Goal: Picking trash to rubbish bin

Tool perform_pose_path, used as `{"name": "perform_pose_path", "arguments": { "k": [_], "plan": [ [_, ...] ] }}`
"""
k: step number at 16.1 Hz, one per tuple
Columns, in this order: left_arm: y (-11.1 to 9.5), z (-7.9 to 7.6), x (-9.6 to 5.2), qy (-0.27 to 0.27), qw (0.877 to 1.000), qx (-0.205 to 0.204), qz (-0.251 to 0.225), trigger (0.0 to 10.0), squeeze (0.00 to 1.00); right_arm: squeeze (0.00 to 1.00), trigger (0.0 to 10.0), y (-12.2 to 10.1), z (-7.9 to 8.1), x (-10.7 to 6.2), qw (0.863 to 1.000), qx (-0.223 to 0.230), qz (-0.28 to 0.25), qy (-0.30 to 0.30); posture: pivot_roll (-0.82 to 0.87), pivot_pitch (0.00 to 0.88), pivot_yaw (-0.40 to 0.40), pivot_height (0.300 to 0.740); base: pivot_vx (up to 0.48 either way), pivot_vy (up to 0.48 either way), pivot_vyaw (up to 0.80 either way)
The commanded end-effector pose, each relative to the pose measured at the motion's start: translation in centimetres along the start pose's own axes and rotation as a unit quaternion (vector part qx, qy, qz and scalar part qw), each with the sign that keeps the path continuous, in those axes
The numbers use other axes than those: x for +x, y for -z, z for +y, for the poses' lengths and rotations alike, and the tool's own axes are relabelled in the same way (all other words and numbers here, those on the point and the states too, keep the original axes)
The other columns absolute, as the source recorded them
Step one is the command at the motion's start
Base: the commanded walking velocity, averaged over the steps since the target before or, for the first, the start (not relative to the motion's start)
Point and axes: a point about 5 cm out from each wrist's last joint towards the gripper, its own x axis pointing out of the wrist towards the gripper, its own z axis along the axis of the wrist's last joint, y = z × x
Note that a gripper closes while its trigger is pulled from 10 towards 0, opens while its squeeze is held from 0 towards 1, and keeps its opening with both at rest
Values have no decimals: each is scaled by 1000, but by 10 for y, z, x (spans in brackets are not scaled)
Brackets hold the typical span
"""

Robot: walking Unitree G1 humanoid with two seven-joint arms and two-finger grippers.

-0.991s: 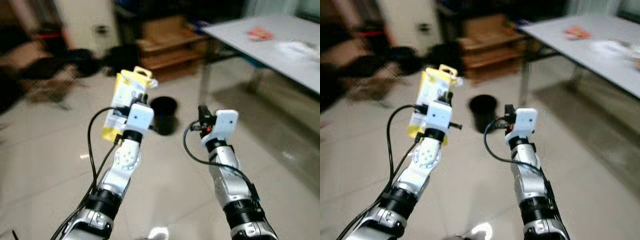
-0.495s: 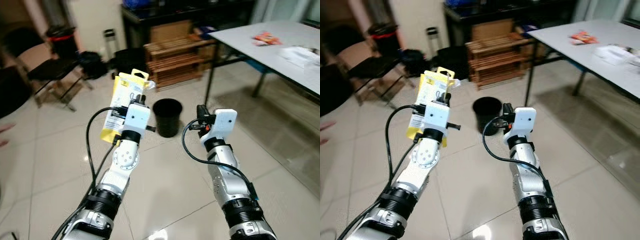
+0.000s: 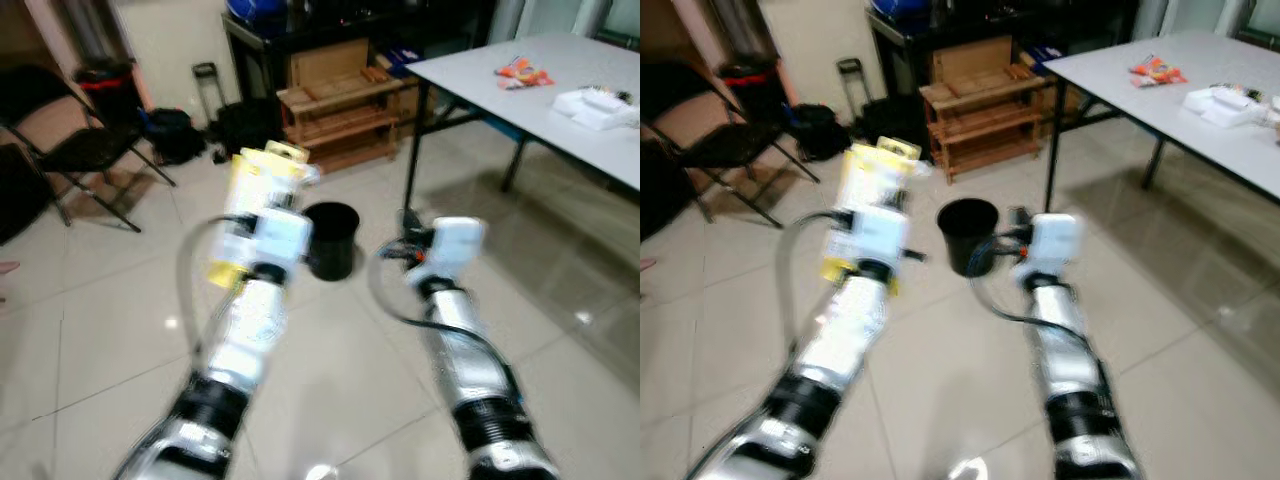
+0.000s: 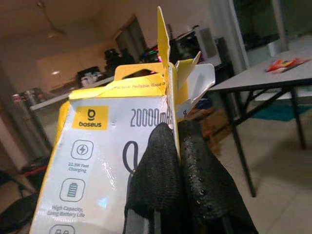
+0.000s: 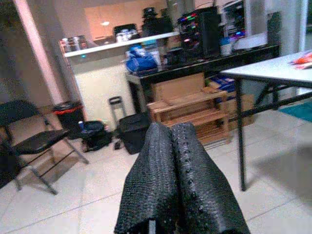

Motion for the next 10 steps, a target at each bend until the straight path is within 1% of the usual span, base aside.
{"name": "perform_pose_path", "arguments": {
  "k": [1, 2, 3, 10],
  "plan": [
    [1, 12, 2, -7, 1000, 13, 0, 10000, 0, 0, 10000, -1, 11, 3, 1000, 13, -2, -12, -26, 4, 70, 740, 390, 0, 0],
    [1, 12, 2, -7, 1000, 13, 1, 10000, 0, 0, 10000, -1, 11, 4, 1000, 13, -1, -14, -25, 5, 70, 740, 386, 0, -800],
    [1, 12, 3, -7, 1000, 13, 1, 10000, 0, 0, 10000, -2, 11, 4, 1000, 5, -5, -13, -26, 5, 70, 740, 390, 0, 0],
    [0, 12, 4, -4, 1000, 13, 1, 10000, 0, 0, 10000, -3, 10, 5, 1000, 7, -5, -12, -27, 8, 72, 740, 392, 0, 0]
  ]
}}
